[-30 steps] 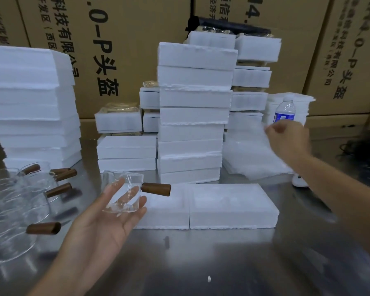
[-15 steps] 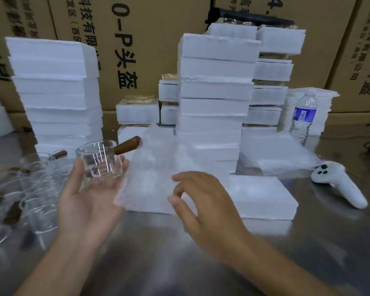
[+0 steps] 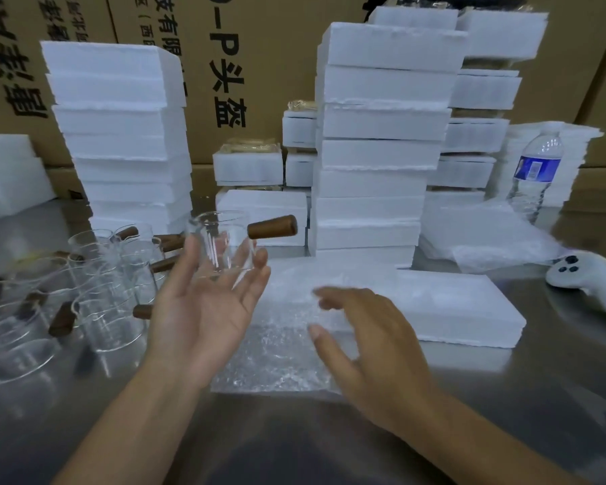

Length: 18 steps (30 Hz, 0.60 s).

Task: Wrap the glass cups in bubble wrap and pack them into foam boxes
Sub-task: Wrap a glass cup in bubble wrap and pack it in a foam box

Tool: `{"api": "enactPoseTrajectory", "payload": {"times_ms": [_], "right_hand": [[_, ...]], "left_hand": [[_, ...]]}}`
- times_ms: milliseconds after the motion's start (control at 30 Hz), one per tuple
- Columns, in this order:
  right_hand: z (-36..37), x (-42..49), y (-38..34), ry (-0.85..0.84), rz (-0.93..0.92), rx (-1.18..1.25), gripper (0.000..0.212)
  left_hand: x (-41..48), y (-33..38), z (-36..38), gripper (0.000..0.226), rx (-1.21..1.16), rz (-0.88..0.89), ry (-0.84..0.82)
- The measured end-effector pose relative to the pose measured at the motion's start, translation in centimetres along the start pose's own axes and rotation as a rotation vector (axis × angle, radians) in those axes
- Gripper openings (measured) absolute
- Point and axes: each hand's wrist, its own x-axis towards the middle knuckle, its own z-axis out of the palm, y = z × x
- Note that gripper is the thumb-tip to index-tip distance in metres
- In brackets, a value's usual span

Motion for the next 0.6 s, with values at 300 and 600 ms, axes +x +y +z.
{"api": "enactPoseTrajectory", "payload": {"times_ms": [300,600], "right_hand": [[-1.3,0.4,1.1,0.015,0.000,-0.105,0.028],[-2.5,1.0,2.3,-0.149,0.075,-0.220,0.021]], "left_hand": [[-0.8,-3.2,1.4,0.095,0.589,-0.059,-0.096],[-1.1,-4.5,0.5,0.066,0.825,-0.016,-0.101]]}}
